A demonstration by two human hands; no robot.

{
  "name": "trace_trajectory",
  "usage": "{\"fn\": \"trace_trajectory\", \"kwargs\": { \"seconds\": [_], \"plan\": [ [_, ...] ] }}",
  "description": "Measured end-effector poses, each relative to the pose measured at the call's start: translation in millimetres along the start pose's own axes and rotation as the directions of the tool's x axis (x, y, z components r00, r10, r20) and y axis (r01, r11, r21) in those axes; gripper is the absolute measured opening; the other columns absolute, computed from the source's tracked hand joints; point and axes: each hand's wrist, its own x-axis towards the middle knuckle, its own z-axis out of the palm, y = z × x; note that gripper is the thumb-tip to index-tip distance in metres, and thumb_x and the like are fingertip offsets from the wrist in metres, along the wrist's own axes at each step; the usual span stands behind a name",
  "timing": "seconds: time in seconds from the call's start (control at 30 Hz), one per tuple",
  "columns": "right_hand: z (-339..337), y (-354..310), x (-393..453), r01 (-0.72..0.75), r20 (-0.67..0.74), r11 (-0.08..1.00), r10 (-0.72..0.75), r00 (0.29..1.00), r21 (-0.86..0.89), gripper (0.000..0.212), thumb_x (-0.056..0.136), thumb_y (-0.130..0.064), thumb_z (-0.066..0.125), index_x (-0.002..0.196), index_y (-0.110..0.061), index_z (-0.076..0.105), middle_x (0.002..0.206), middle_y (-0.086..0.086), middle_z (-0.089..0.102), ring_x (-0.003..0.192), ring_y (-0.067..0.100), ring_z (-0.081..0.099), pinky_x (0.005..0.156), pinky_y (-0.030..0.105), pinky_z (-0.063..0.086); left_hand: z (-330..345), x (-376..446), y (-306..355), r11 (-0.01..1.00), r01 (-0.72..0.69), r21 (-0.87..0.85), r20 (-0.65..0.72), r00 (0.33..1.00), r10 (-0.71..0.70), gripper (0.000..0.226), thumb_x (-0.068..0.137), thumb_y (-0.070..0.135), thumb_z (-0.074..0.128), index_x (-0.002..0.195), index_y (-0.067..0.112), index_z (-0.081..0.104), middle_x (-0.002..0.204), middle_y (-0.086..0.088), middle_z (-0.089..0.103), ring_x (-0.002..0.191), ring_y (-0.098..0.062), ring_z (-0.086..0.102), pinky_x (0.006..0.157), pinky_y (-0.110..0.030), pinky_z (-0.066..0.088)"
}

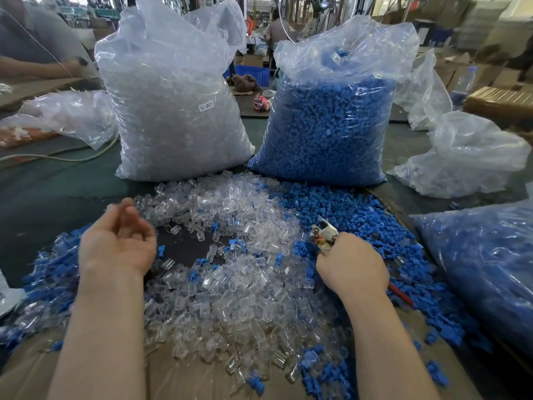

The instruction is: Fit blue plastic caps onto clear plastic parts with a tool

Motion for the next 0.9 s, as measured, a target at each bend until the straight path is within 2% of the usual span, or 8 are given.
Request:
{"fn": "trace_trajectory", "kwargs": {
  "seconds": [0.03, 0.1, 0.23, 0.37, 0.57, 0.63, 0.8, 0.9],
  "plan": [
    [0.3, 0.4, 0.2, 0.000, 0.003, 1.000, 0.001, 1.000, -0.005, 0.018, 0.088, -0.031, 0.058, 0.082, -0.020, 0.045, 0.073, -0.002, 0.047, 0.056, 0.013, 0.039, 0.047, 0.026, 0.026, 4.9, -6.8, -3.2, 0.985, 0.013, 0.170, 0.067, 0.997, -0.025, 0.010, 0.096, 0.021, 0.059, 0.097, 0.016, 0.068, 0.075, 0.010, 0.073, 0.060, 0.002, 0.065, 0.064, -0.015, 0.049],
    [0.6, 0.5, 0.9, -0.006, -0.004, 1.000, 0.006, 1.000, -0.008, 0.017, 0.087, -0.029, 0.058, 0.081, -0.020, 0.044, 0.071, -0.003, 0.045, 0.055, 0.013, 0.037, 0.046, 0.025, 0.024, 15.6, -15.6, -14.1, 0.848, -0.059, 0.527, 0.155, 0.988, -0.028, 0.009, 0.094, 0.023, 0.062, 0.095, 0.016, 0.069, 0.074, 0.010, 0.072, 0.060, 0.002, 0.064, 0.065, -0.018, 0.049],
    [1.0, -0.2, 1.4, -0.012, -0.021, 1.000, 0.012, 1.000, 0.003, 0.019, 0.087, -0.027, 0.058, 0.078, -0.022, 0.042, 0.071, -0.003, 0.045, 0.055, 0.013, 0.038, 0.046, 0.026, 0.024, 23.2, -26.2, -31.9, 0.497, -0.256, 0.829, 0.305, 0.952, -0.019, 0.004, 0.091, 0.019, 0.066, 0.095, 0.019, 0.069, 0.086, 0.003, 0.075, 0.073, -0.007, 0.066, 0.069, -0.025, 0.049],
    [0.4, 0.4, 1.5, 0.010, -0.052, 0.999, -0.008, 0.999, 0.043, 0.012, 0.086, -0.025, 0.057, 0.085, -0.021, 0.045, 0.071, -0.003, 0.044, 0.056, 0.013, 0.037, 0.046, 0.026, 0.025, 20.9, -27.8, -43.2, 0.111, -0.387, 0.915, 0.393, 0.919, -0.035, 0.005, 0.086, 0.022, 0.074, 0.088, 0.025, 0.070, 0.086, 0.005, 0.072, 0.082, -0.013, 0.066, 0.065, -0.024, 0.044],
    [-1.8, -0.5, 0.0, 0.019, -0.076, 0.998, -0.014, 0.997, 0.059, 0.013, 0.086, -0.025, 0.058, 0.086, -0.021, 0.045, 0.070, -0.005, 0.043, 0.055, 0.011, 0.034, 0.048, 0.027, 0.025, 19.2, -25.5, -47.8, -0.347, -0.351, 0.869, 0.345, 0.935, -0.082, 0.013, 0.083, 0.032, 0.077, 0.080, 0.027, 0.065, 0.082, 0.006, 0.068, 0.077, -0.011, 0.062, 0.066, -0.030, 0.047],
    [-2.0, -1.1, -0.5, 0.019, -0.078, 0.999, -0.015, 0.997, 0.051, 0.014, 0.085, -0.024, 0.058, 0.086, -0.021, 0.045, 0.070, -0.005, 0.041, 0.055, 0.011, 0.033, 0.048, 0.028, 0.025, 19.3, -24.9, -50.6, -0.431, -0.350, 0.832, 0.337, 0.935, -0.108, 0.014, 0.084, 0.033, 0.076, 0.081, 0.026, 0.064, 0.083, 0.007, 0.066, 0.077, -0.009, 0.059, 0.068, -0.030, 0.045],
    [-2.6, -1.0, -1.2, 0.013, -0.075, 0.999, -0.009, 0.997, 0.044, 0.015, 0.086, -0.023, 0.058, 0.086, -0.021, 0.043, 0.069, -0.005, 0.040, 0.055, 0.011, 0.032, 0.047, 0.028, 0.025, 20.2, -26.5, -54.5, -0.447, -0.410, 0.795, 0.354, 0.912, -0.207, 0.025, 0.078, 0.024, 0.082, 0.082, 0.031, 0.059, 0.084, 0.010, 0.063, 0.075, -0.006, 0.059, 0.063, -0.026, 0.045],
    [-3.1, -1.3, -1.3, 0.003, -0.057, 0.999, 0.000, 0.998, 0.046, 0.015, 0.087, -0.024, 0.057, 0.087, -0.021, 0.042, 0.069, -0.004, 0.040, 0.055, 0.012, 0.033, 0.047, 0.028, 0.025, 19.6, -26.6, -55.5, -0.487, -0.430, 0.760, 0.380, 0.902, -0.203, 0.025, 0.078, 0.023, 0.082, 0.081, 0.030, 0.058, 0.083, 0.009, 0.063, 0.075, -0.008, 0.060, 0.069, -0.029, 0.051]
  ]
}}
